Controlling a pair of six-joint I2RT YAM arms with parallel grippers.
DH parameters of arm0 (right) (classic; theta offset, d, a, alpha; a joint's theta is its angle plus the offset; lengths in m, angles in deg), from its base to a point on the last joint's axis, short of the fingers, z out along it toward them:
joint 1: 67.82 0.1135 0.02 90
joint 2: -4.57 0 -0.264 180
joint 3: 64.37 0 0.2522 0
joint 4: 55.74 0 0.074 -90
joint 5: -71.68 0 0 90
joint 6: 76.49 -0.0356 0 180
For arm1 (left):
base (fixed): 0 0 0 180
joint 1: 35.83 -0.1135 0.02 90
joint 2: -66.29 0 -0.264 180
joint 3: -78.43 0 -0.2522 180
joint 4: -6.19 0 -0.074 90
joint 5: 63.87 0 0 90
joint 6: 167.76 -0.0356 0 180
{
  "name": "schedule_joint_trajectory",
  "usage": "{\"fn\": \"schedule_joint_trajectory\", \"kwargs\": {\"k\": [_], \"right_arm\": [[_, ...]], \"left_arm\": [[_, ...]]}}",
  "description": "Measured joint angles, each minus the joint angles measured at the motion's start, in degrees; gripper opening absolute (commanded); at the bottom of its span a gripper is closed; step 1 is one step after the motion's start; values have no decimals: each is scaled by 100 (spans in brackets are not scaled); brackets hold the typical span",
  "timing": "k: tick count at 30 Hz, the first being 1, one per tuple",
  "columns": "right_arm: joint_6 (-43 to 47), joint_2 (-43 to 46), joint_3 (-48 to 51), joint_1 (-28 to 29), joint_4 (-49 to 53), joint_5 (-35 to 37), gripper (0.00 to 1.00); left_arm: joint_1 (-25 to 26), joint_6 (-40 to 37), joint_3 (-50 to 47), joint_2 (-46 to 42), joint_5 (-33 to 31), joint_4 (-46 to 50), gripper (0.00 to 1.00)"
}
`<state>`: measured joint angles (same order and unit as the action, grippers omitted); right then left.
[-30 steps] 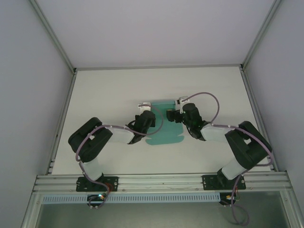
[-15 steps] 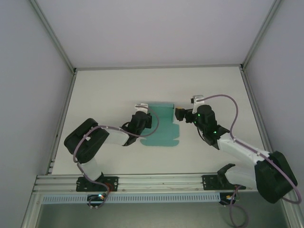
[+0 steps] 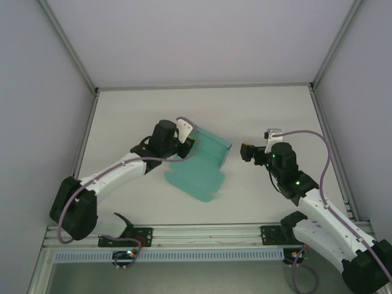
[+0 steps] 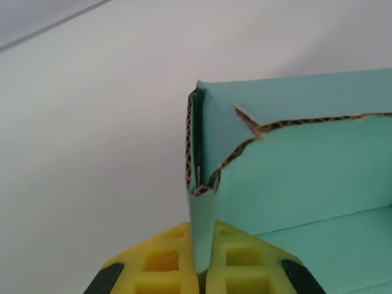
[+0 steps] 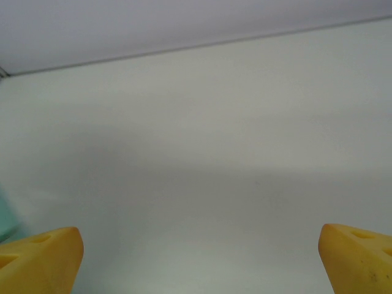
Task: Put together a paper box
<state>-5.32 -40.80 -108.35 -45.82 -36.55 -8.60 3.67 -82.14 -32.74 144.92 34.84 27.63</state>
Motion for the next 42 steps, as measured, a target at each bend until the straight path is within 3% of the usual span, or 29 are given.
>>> {"fn": "schedule_joint_trajectory", "kwargs": {"k": [3, 6, 12, 18, 23, 26, 30, 31, 33, 35, 40, 41, 42], "right_arm": [[17, 2, -63, -70, 448, 46, 100], [44, 4, -149, -149, 772, 101, 100], [105, 61, -186, -319, 1113, 201, 100], [149, 173, -184, -457, 1154, 199, 100], [245, 188, -184, -564, 1154, 188, 100], [269, 188, -184, -647, 1161, 188, 100], [328, 192, -184, -789, 1285, 188, 100], [330, 192, -184, -824, 1318, 186, 100], [330, 192, -184, -890, 1357, 188, 100], [328, 192, -181, -933, 1399, 186, 100], [328, 192, -181, -964, 1416, 138, 100], [328, 192, -181, -970, 1416, 107, 100], [330, 192, -181, -975, 1416, 79, 100]], "left_arm": [[87, -1010, 822, 13, 37, 1578, 0], [323, -1869, 1423, 251, -503, 2771, 0], [870, -3617, 2767, 1958, -1624, 4564, 0], [1110, -5093, 4155, 3534, -2402, 5471, 0], [1460, -6277, 4935, 4035, -2374, 5807, 0], [1626, -6677, 5519, 4592, -2151, 5982, 0], [1711, -7099, 5600, 5075, -1878, 5919, 0], [1716, -7176, 5600, 5134, -1836, 5904, 3], [1716, -7287, 5595, 5180, -1784, 5851, 24], [1716, -7350, 5593, 5180, -1764, 5759, 36], [1733, -7368, 5593, 5169, -1768, 5615, 49], [1746, -7361, 5593, 5160, -1768, 5611, 58], [1759, -7331, 5593, 5149, -1766, 5615, 77]]}}
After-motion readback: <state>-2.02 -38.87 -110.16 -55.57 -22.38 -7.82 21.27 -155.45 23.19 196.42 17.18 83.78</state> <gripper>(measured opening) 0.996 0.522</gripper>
